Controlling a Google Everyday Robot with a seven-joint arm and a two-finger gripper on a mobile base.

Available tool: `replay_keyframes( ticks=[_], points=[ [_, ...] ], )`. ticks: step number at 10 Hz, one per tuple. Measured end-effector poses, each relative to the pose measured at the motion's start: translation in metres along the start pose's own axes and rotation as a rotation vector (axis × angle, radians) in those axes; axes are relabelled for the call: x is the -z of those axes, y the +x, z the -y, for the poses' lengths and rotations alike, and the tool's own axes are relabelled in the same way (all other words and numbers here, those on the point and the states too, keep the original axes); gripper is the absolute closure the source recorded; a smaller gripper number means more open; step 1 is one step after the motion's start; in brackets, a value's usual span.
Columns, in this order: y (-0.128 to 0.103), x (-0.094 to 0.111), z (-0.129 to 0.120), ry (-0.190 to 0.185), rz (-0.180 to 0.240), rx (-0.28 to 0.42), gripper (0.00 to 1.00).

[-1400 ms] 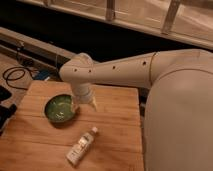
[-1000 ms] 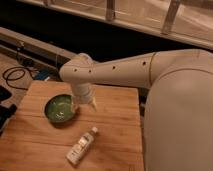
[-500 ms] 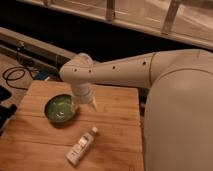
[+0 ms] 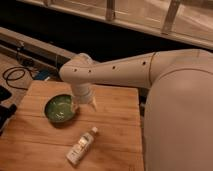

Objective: Place the bottle in the ceramic bowl

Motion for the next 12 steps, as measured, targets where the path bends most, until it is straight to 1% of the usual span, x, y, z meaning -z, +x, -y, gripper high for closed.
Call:
replay_keyframes(
  ticks=[2,4,5,6,7,8,9,10,11,12],
  points=[
    [0.000,0.000,0.000,0.000,0.000,0.000,0.35],
    [0.001,0.000,0.001,0.004,0.009,0.004,0.35],
    [0.005,-0.002,0.002,0.013,0.026,0.010,0.35],
    [0.016,-0.011,0.005,0.004,0.038,0.002,0.35],
    [0.022,-0.025,0.013,0.006,0.041,-0.016,0.35],
    [0.029,-0.042,0.017,0.003,0.035,-0.035,0.35],
    [0.037,-0.065,0.021,0.000,0.032,-0.058,0.35],
    [0.044,-0.085,0.030,0.006,0.031,-0.081,0.35],
    [0.052,-0.101,0.034,0.011,0.029,-0.098,0.35],
    [0.053,-0.110,0.034,0.014,0.033,-0.103,0.35]
  ],
)
